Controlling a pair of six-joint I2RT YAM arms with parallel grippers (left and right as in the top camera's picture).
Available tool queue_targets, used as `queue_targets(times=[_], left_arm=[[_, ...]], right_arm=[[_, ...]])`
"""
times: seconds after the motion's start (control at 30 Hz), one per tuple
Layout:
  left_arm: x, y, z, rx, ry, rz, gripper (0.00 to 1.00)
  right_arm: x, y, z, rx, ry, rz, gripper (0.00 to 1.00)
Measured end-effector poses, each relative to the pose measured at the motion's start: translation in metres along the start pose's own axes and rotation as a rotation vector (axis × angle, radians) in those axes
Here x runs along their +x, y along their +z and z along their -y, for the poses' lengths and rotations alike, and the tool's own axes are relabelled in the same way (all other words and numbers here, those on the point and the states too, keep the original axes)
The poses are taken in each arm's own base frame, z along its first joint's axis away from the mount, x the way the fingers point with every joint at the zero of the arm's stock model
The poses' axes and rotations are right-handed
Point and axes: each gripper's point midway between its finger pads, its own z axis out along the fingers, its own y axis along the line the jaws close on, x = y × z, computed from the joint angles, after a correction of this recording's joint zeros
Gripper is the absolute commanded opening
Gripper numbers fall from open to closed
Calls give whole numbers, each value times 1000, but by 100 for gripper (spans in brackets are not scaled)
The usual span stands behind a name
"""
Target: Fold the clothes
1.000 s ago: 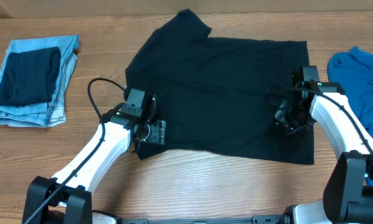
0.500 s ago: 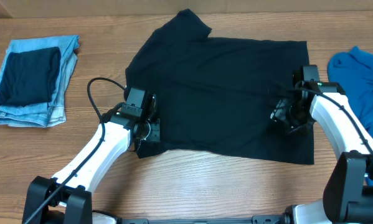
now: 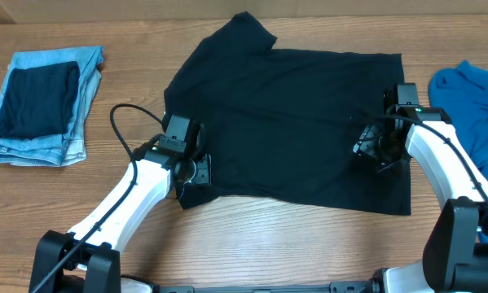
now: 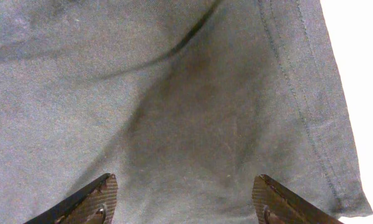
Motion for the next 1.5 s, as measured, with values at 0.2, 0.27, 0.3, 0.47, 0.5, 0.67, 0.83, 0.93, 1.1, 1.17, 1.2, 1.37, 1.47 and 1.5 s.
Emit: queue_targets(times=[0.2, 0.27, 0.3, 0.47, 0.5, 0.67, 0.83, 0.93, 1.1, 1.17, 1.2, 1.37, 1.47, 1.5], left_arm=[[8, 0, -5, -23, -95, -28, 75], [7, 0, -6, -23, -112, -28, 81], [7, 0, -8, -25, -132, -28, 82], [4, 0, -14, -9, -173, -35, 82], [3, 0, -13, 2, -178, -36, 82], [-2, -1, -2, 65, -167, -25, 79], [-7, -3, 19, 183, -139, -21, 63], [-10, -6, 34, 269, -86, -14, 64], [0, -6, 32, 264, -30, -49, 68], [5, -5, 30, 256, -24, -67, 69], [6, -5, 29, 252, -20, -73, 69], [10, -3, 17, 185, -20, -80, 69], [7, -1, 11, 146, -19, -65, 69], [7, -1, 10, 140, -20, -63, 69]], right_arm=[[0, 0, 0, 0, 0, -1, 74], [0, 0, 0, 1, 0, -1, 74], [0, 0, 0, 0, 0, -1, 74], [0, 0, 0, 1, -2, -1, 74], [0, 0, 0, 0, -3, 1, 74], [4, 7, 2, 3, -3, -5, 74], [3, 8, 1, 0, -3, 2, 74], [4, 8, 2, 0, -2, -1, 74], [4, 8, 2, 2, -3, -2, 74], [4, 8, 2, 1, -3, -1, 74], [4, 8, 2, 1, -3, -2, 74], [4, 8, 2, 1, -3, -2, 74], [4, 8, 2, 1, -2, -2, 74], [4, 8, 2, 1, -3, -1, 74]])
